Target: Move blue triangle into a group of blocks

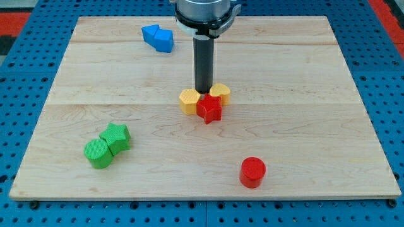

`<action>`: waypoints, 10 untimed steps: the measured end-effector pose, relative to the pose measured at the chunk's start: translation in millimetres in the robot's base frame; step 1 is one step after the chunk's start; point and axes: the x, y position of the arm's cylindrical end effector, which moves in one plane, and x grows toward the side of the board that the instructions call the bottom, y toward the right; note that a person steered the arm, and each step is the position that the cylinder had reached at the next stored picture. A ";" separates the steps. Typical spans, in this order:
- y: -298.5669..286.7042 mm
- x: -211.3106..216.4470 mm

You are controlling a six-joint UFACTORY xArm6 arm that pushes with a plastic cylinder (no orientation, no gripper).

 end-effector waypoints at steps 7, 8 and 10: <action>-127.3 -148.6; -96.1 -145.4; -75.3 -123.2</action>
